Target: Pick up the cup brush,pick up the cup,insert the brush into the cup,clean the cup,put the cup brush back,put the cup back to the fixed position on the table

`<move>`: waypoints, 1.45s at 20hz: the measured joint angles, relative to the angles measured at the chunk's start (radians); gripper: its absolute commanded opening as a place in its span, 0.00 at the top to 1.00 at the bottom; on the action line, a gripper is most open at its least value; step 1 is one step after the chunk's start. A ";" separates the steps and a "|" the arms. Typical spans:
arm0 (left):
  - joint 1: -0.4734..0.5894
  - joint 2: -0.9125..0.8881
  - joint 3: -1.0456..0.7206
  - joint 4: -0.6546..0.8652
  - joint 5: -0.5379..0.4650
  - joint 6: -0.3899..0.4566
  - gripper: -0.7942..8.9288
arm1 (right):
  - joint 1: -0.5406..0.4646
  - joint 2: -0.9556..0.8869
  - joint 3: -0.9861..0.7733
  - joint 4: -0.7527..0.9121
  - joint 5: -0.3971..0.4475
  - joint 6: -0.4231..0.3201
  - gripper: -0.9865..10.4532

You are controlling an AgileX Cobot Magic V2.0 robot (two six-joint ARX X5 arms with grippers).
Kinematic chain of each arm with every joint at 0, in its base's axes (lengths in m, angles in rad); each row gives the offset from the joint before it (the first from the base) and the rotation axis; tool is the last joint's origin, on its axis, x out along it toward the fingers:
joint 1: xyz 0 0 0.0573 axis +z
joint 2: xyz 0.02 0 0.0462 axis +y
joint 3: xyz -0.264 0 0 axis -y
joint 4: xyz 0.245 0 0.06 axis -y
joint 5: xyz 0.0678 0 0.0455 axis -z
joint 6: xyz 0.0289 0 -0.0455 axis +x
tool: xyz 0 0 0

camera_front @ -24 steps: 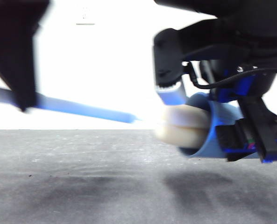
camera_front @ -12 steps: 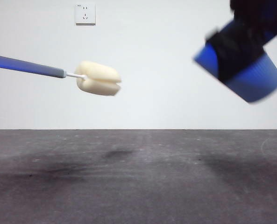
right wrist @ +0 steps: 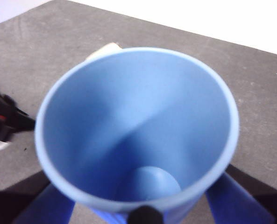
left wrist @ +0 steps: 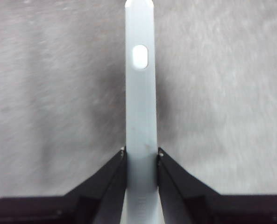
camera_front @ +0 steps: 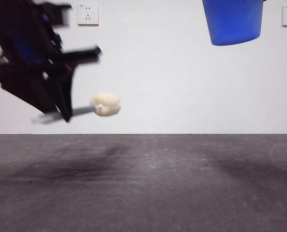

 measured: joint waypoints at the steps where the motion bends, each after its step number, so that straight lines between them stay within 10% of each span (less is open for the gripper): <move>1: 0.000 0.043 0.000 0.027 0.000 -0.013 0.93 | 0.000 -0.001 0.000 0.000 0.000 0.004 0.93; 17: 0.000 0.333 0.001 0.250 -0.003 -0.139 0.91 | 0.000 0.001 0.000 -0.005 0.001 0.028 0.93; 21: 0.000 0.333 0.001 0.251 0.009 -0.142 0.60 | 0.000 0.002 0.000 -0.004 0.001 0.028 0.93; 29: 0.000 0.289 0.005 0.155 0.054 -0.132 0.59 | -0.080 0.127 -0.032 0.175 -0.046 0.028 0.93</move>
